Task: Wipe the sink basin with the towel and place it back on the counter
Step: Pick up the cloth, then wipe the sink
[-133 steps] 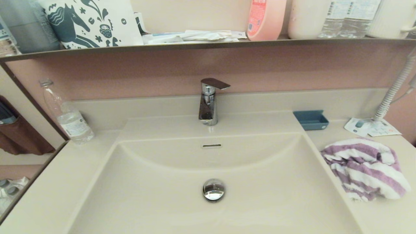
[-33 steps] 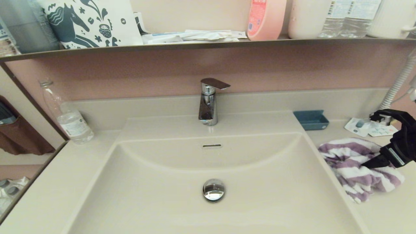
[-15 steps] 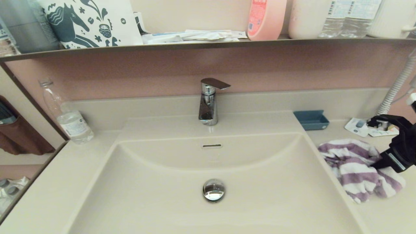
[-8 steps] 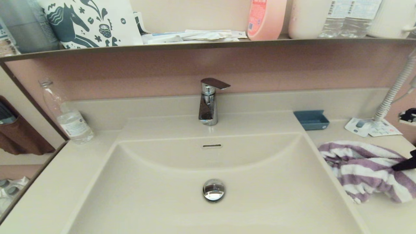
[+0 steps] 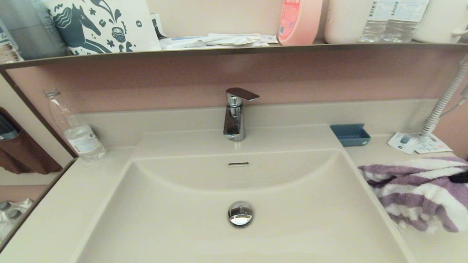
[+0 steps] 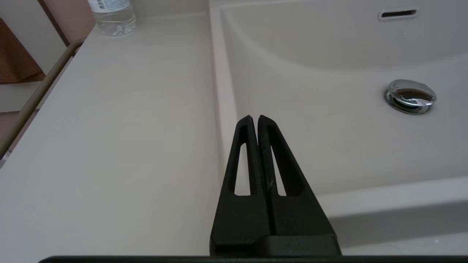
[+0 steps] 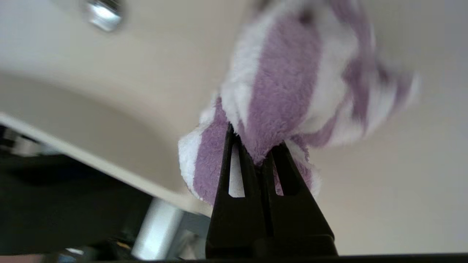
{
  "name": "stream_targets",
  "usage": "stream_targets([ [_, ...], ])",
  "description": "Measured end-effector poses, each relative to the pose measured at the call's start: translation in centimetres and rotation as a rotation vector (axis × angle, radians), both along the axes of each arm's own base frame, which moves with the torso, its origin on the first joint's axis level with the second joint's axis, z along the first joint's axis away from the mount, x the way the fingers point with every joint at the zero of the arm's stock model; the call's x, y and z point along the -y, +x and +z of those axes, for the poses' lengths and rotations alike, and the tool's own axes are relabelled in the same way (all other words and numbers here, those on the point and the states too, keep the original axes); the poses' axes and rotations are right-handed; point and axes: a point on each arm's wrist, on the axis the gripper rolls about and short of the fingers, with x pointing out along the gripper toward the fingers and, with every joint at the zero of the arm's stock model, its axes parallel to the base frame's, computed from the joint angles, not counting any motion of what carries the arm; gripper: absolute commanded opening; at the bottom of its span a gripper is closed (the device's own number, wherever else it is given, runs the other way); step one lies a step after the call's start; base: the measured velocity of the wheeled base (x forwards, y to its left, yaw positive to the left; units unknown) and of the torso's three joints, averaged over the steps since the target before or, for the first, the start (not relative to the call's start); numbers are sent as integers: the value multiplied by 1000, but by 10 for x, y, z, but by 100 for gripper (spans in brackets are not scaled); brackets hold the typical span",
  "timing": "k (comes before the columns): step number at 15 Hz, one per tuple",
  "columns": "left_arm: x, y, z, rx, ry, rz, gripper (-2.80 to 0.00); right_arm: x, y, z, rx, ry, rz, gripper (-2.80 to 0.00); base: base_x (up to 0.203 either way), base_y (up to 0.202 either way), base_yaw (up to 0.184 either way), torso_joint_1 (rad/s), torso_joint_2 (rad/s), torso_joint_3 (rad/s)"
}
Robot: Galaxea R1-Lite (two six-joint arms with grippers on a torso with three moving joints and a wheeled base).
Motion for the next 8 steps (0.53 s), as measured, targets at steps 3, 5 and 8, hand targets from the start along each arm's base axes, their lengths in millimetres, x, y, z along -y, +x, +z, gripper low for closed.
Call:
stream_targets([
  [3,0,0,0,0,0,0,-280,-36,-17,45,72,140,11,-280,0,0,0,0,0,0],
  [5,0,0,0,0,0,0,-280,-51,-32,72,111,229,2,-280,0,0,0,0,0,0],
  [8,0,0,0,0,0,0,-280,-61,-51,101,156,340,-30,-280,0,0,0,0,0,0],
])
